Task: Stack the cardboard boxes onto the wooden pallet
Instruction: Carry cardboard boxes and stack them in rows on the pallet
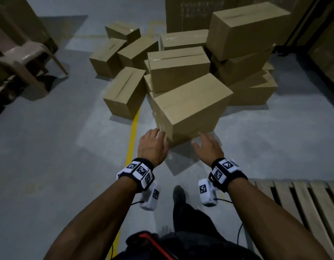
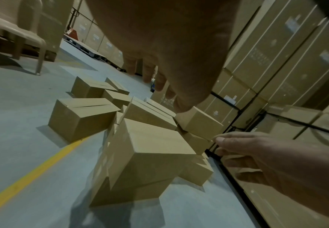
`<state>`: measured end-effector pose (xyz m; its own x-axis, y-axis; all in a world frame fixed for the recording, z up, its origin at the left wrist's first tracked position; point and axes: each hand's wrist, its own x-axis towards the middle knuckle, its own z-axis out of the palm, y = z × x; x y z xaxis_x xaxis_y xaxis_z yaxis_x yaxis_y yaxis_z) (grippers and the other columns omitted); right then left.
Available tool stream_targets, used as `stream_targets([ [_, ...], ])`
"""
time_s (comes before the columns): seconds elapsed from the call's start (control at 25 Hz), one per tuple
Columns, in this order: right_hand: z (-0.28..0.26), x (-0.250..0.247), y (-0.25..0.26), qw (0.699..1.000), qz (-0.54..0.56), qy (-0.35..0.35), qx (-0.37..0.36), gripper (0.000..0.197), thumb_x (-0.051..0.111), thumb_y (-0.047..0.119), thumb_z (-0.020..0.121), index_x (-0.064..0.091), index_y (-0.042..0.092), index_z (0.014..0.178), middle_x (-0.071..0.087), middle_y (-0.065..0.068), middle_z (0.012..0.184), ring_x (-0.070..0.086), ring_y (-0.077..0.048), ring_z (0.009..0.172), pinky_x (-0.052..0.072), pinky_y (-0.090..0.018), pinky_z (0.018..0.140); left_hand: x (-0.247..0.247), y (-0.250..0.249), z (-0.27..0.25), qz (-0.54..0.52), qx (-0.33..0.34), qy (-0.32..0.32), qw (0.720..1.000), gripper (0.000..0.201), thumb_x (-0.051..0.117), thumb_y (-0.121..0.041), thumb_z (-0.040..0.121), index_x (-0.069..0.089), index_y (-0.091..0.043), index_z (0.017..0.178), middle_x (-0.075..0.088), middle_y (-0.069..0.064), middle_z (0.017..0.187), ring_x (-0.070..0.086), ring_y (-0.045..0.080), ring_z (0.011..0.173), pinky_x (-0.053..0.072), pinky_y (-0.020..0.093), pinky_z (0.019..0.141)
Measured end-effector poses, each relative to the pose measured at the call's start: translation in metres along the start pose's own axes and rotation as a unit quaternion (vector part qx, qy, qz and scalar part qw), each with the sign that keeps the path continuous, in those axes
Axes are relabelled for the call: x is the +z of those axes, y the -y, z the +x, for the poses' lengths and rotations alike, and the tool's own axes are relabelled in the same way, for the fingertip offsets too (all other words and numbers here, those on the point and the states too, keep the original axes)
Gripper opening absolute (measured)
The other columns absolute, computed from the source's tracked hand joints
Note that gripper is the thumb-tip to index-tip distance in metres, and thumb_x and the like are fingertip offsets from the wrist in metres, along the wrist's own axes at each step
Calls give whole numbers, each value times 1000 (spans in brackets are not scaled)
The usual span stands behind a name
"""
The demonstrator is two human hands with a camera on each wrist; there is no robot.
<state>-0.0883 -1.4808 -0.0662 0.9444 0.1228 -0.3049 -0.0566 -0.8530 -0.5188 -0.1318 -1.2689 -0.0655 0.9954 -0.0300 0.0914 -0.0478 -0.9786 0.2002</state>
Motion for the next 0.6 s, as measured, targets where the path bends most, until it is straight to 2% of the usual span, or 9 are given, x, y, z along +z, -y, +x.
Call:
stream_targets([
  [0.08, 62, -16, 10, 1000, 17, 8, 21, 60, 49, 45, 100, 35, 20, 152, 36, -11, 157, 36, -35, 140, 35, -49, 113, 0, 12, 68, 4, 13, 17, 1000, 47, 40, -37, 84, 67, -5, 104, 66, 18, 106, 64, 39, 94, 52, 43, 73],
  [0.12, 88, -25, 13, 999, 23, 11, 34, 60, 48, 46, 100, 34, 21, 153, 35, -10, 157, 35, -35, 141, 34, -49, 113, -4, 15, 102, 2, 13, 25, 1000, 47, 41, -38, 85, 66, -5, 107, 65, 18, 109, 62, 39, 98, 51, 44, 77],
  [0.24, 148, -51, 24, 997, 34, 2, 63, 61, 48, 46, 100, 32, 22, 154, 33, -10, 158, 35, -36, 141, 34, -49, 114, -15, 19, 187, 20, 7, 72, 997, 45, 46, -37, 95, 54, -12, 131, 52, 13, 138, 47, 33, 125, 42, 45, 100],
  [0.28, 168, -60, 28, 997, 36, -3, 71, 61, 47, 46, 100, 31, 22, 154, 33, -11, 158, 35, -37, 141, 34, -50, 113, -17, 20, 215, 28, 14, 77, 997, 46, 46, -38, 97, 50, -14, 136, 48, 11, 144, 44, 30, 130, 39, 44, 104],
  [0.44, 233, -76, 32, 992, 37, -19, 118, 59, 47, 44, 101, 32, 22, 154, 33, -11, 157, 36, -36, 140, 35, -48, 113, 1, 31, 306, 28, 49, 84, 995, 47, 46, -39, 98, 48, -15, 139, 45, 9, 147, 41, 28, 133, 37, 43, 105],
  [0.6, 298, -65, 27, 978, 65, -42, 193, 58, 48, 43, 99, 34, 24, 152, 36, -11, 156, 39, -35, 138, 37, -49, 111, 42, 45, 402, -4, 99, 134, 986, 49, 47, -38, 98, 48, -14, 140, 43, 10, 149, 39, 30, 136, 36, 43, 106],
])
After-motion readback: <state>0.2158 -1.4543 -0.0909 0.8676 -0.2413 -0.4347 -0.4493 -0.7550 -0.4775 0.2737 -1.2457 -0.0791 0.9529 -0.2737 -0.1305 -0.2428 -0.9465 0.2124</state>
